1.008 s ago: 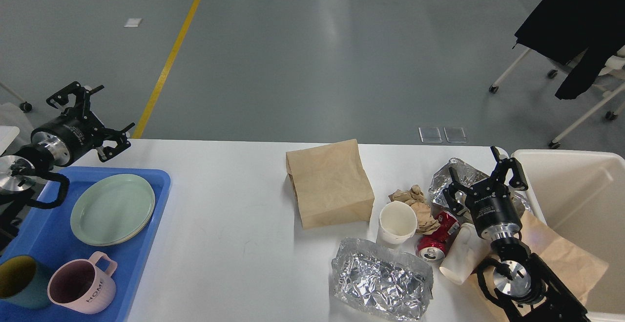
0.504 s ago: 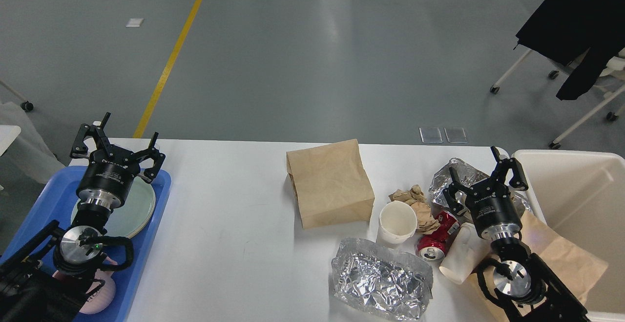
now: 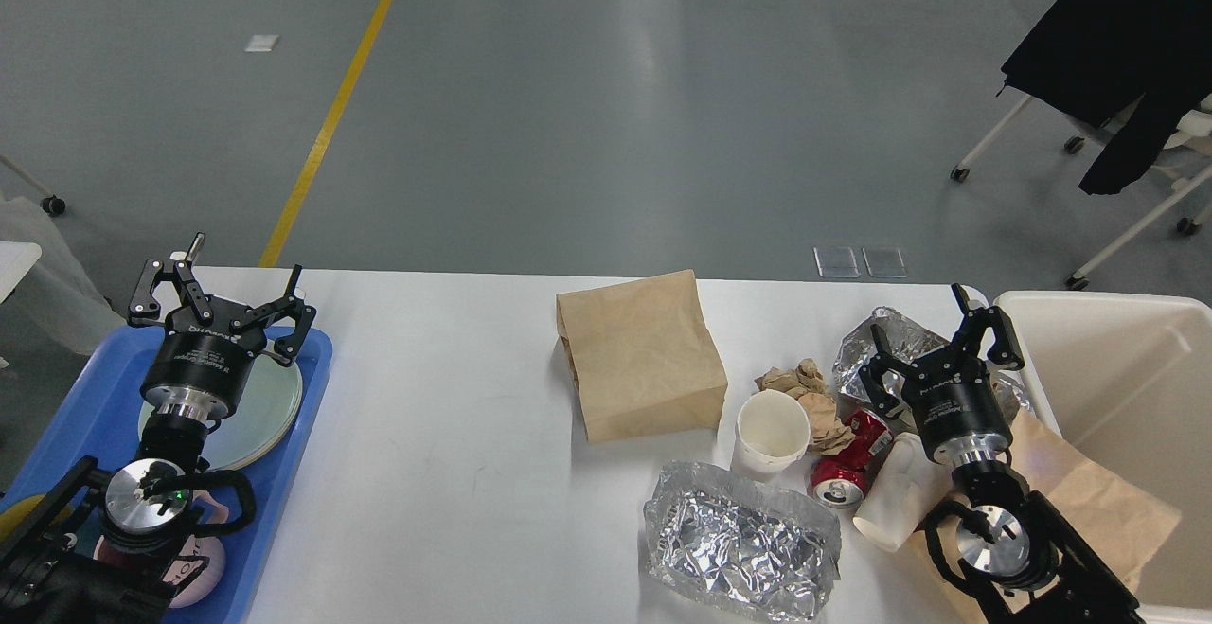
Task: Tidy desktop
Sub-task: 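Release the saucer and pull the left gripper back over the tray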
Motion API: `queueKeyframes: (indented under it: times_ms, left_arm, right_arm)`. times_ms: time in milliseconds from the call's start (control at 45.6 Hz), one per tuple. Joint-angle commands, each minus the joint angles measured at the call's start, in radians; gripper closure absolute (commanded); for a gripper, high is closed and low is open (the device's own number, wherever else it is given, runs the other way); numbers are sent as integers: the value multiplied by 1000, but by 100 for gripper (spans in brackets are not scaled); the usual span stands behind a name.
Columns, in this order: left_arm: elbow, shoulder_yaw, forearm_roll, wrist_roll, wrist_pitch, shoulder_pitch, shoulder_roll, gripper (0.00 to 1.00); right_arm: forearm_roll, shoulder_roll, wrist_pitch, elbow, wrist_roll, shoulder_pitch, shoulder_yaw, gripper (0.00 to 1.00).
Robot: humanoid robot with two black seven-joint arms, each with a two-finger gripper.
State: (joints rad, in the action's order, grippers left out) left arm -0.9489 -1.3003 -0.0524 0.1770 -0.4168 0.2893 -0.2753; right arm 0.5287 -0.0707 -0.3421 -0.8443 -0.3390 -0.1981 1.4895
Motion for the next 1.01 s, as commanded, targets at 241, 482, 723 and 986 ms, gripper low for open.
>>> queueKeyframes:
  times_ms: [241,482,723,986]
  left_arm:
    - [47,-77,-1,-1,-7,14,11,4]
    - [96,-44,8,-2,-20,33,28,4]
    - [206,41,37,68,-177,21,62,4]
    - [206,42,63,79,-172,24,67,4]
  right_arm:
    - [1,0,0,1,0,0,0,0]
    - [1,0,0,1,0,0,0,0]
    - [1,0,0,1,0,-1,0,0]
    - [1,0,0,2,0,-1,0,0]
